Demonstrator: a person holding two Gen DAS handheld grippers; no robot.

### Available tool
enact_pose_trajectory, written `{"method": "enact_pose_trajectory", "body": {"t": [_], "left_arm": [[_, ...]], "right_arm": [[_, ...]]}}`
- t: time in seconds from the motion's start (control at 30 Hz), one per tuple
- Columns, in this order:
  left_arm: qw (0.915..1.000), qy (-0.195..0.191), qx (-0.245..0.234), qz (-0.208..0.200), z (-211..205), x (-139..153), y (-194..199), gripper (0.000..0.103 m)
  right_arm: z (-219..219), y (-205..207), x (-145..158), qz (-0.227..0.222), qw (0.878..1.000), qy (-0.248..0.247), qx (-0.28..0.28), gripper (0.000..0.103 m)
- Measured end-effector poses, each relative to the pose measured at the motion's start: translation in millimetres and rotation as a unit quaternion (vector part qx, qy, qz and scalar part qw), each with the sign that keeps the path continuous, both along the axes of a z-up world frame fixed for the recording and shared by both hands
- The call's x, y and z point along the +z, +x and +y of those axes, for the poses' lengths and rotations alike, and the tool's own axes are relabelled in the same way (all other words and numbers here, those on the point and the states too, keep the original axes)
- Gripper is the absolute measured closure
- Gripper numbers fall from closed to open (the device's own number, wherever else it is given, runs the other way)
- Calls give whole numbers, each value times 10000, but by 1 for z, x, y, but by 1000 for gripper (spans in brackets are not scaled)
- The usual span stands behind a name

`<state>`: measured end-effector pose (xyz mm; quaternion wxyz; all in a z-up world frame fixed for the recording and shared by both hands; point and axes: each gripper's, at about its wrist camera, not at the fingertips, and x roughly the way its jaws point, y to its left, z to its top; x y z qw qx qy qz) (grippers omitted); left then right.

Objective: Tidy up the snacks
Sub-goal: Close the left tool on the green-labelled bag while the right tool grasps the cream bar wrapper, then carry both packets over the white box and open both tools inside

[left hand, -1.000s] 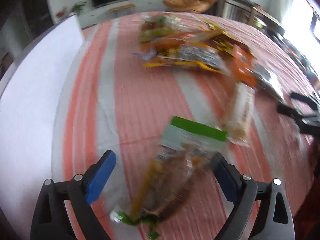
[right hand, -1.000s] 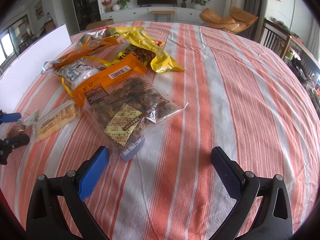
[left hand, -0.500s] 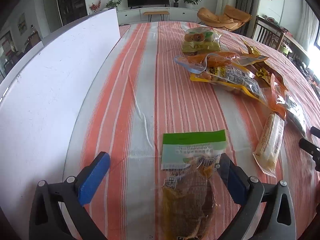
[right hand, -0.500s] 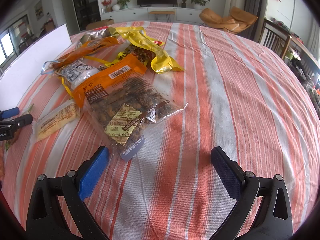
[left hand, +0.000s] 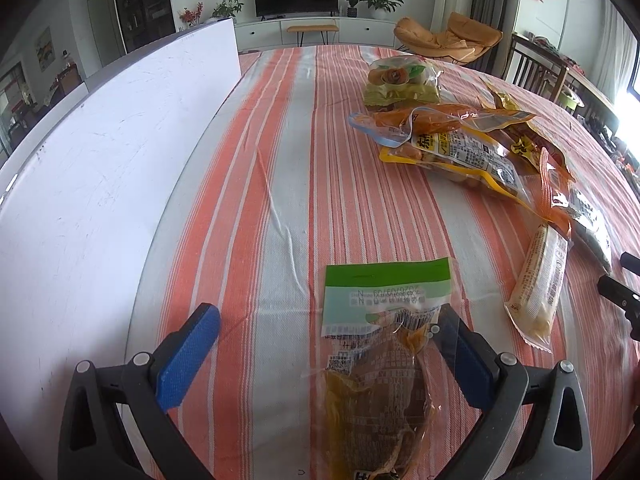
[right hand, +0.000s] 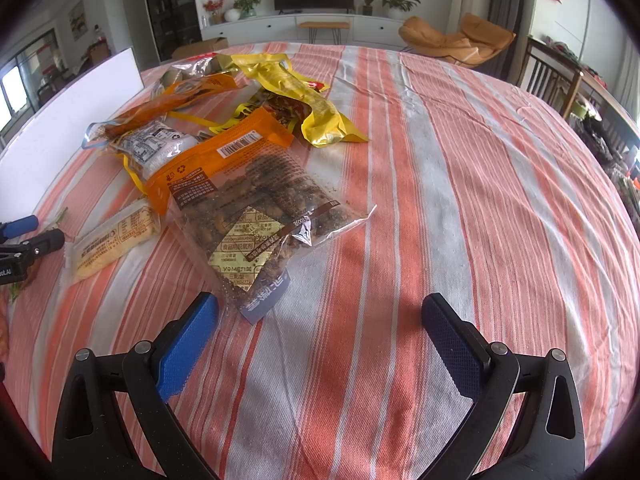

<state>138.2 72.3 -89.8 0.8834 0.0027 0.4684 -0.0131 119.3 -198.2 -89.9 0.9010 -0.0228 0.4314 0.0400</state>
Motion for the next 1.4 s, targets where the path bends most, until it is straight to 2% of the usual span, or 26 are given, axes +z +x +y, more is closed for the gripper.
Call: {"method": "enact_pose_trajectory", "body": {"t": [0.13, 0.27, 0.37, 0.5, 0.53, 0.6, 0.63, 0.67, 0.73, 0.8, 0.87, 0.93, 1.03, 1.13, 1.17, 1.2, 1.23, 1.27, 1.33, 1.4], "left_arm": [[10000, 15, -75, 62, 0, 1, 1, 0], [9962, 49, -648, 581, 2, 3, 10, 0], [9920, 115, -984, 782, 3, 4, 9, 0], [9885, 200, -1299, 742, 5, 6, 2, 1], [9886, 153, -1317, 714, 6, 7, -1, 5], [9897, 98, -1304, 587, 7, 9, -9, 18], [9899, 66, -1333, 481, 6, 12, -14, 36], [9898, 66, -1357, 417, 4, 13, -17, 42], [9909, 147, -1299, 310, 0, 13, -23, 43], [9927, 89, -1172, 259, -1, 12, -27, 43], [9955, 0, -923, 204, 2, 12, -33, 43], [9976, -89, -678, 103, 7, 14, -39, 43], [9987, -234, -453, -34, 12, 13, -52, 43], [9989, -204, -395, -131, 17, 14, -57, 44], [9989, -209, -384, -155, 18, 15, -59, 45], [9988, -264, -364, -204, 21, 16, -61, 46], [9986, -333, -346, -238, 23, 16, -62, 46], [9984, -379, -326, -253, 24, 15, -63, 46], [9979, -511, -291, -269, 25, 14, -62, 46], [9974, -598, -297, -276, 24, 14, -63, 47]], "right_arm": [[0, 0, 0, 0, 10000, 0, 0, 0], [0, 0, 0, 0, 10000, 3, 0, 0], [0, 0, 0, 0, 10000, -1, -1, 0], [0, 0, 0, -4, 10000, 12, -1, 0], [-2, -1, 1, -37, 10000, 83, -6, 2], [-9, -9, 7, -268, 9991, 282, -195, 2], [-13, -21, 13, -401, 9973, 434, -433, 2], [-11, -31, 18, -380, 9955, 728, -467, 1], [6, -38, 20, -43, 9901, 1402, -67, 2], [36, -29, 15, 579, 9739, 2147, 463, 2], [59, -13, 11, 921, 9629, 2469, 585, 3], [80, 13, 11, 1009, 9679, 2281, 318, 2], [116, 51, 11, 1131, 9821, 1496, -171, 1], [158, 70, 8, 1146, 9920, 533, 10, 2], [163, 68, 7, 1079, 9934, 394, 31, 4], [163, 63, 6, 972, 9946, 370, 67, 8], [160, 54, 7, 789, 9966, 233, 41, 38], [156, 46, 10, 615, 9981, 59, -6, 63], [139, 35, 10, 543, 9981, 307, 22, 70], [120, 28, 11, 593, 9964, 602, 22, 70]]}}
